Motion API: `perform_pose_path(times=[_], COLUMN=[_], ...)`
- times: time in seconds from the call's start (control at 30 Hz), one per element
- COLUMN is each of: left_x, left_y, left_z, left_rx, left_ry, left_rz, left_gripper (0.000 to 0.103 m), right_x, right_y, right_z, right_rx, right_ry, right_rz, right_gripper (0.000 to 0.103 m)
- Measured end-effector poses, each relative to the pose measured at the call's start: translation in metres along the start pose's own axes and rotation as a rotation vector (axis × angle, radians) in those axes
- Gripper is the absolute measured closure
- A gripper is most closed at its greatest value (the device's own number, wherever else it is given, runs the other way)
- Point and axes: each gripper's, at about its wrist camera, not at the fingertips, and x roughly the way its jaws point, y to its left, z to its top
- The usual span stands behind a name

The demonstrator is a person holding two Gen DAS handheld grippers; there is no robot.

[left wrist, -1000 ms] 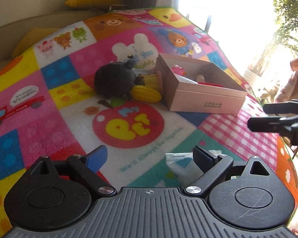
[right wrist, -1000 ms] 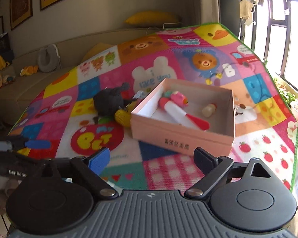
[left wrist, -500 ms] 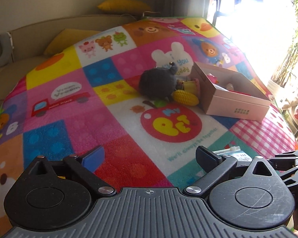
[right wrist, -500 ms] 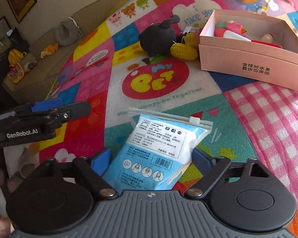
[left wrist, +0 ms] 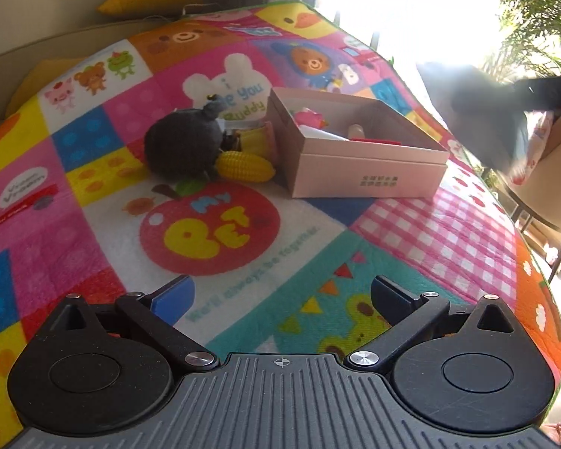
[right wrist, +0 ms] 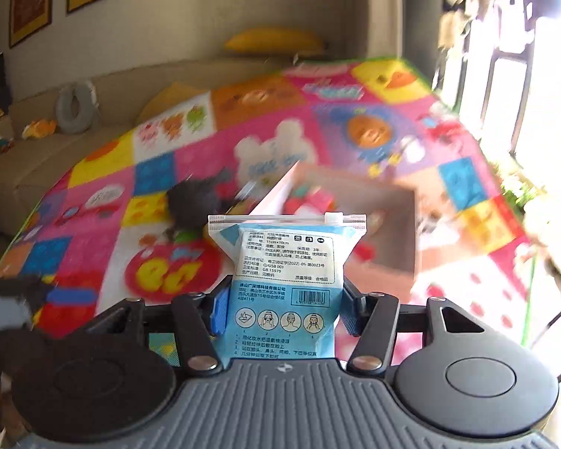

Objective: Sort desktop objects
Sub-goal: 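Pass the blue packet from the left gripper into the right gripper, then lower the blue packet into the pink box and open the right gripper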

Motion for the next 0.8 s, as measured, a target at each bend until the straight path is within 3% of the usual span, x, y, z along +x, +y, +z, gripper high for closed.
perform_pose_path(times=[0.1, 0.23, 0.4, 0.47, 0.5, 0.53, 0.6, 0.7, 0.8], left_x=[0.013, 0.025, 0.029, 0.031, 0.032, 0.034, 0.04, 0.046, 0.046], left_y=[-0.003, 0.003, 0.021, 0.028, 0.03, 0.033, 0.036, 0.038, 0.043], left_z=[0.006, 0.017, 0.026, 0.028, 0.029, 0.031, 0.033, 0.034, 0.031], left_rx=[0.004, -0.019, -0.043, -0.059, -0.064, -0.072, -0.084, -0.09, -0.105], left_ry=[-0.033, -0.075, -0.098, -0.091, -0.09, -0.088, -0.081, -0.077, -0.077], left_rz=[-0.02, -0.002, -0.005, -0.018, -0.022, -0.029, -0.041, -0.04, -0.036], left_gripper=[0.0, 0.0, 0.0, 0.0, 0.0, 0.0, 0.0, 0.0, 0.0], right_x=[0.026, 0.1, 0.193, 0.215, 0.218, 0.219, 0.213, 0.203, 0.198], right_y=[-0.025, -0.046, -0.053, -0.056, -0.059, -0.062, -0.058, -0.046, -0.039], right_z=[0.032, 0.058, 0.054, 0.05, 0.05, 0.048, 0.048, 0.05, 0.051], right_rx=[-0.054, -0.123, -0.239, -0.21, -0.162, -0.087, -0.018, -0.078, -0.19], right_ry=[-0.091, -0.084, 0.023, 0.119, 0.17, 0.235, 0.278, 0.251, 0.196], right_rz=[-0.09, -0.144, -0.242, -0.251, -0.222, -0.137, -0.031, -0.051, -0.159], right_gripper=[0.047, 0.047, 0.047, 0.048, 0.048, 0.048, 0.048, 0.043, 0.037])
